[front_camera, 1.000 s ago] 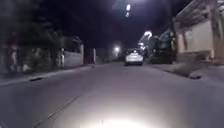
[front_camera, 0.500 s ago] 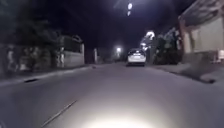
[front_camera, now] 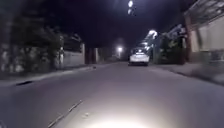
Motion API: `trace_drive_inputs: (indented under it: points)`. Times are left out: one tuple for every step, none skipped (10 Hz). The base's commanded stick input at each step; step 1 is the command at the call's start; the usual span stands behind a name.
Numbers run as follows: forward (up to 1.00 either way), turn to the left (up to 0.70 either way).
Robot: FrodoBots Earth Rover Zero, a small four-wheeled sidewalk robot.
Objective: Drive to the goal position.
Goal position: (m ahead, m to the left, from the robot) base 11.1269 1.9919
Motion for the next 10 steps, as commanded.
trace_drive_inputs:
  points:
    - [1.0, 0.0]
    - [1.0, 0.0]
    - [1.0, 0.0]
    - [1.0, 0.0]
    - [1.0, 0.0]
    - [1.0, 0.0]
    - [1.0, 0.0]
    - [1.0, 0.0]
    - [1.0, 0.0]
    - [1.0, 0.0]
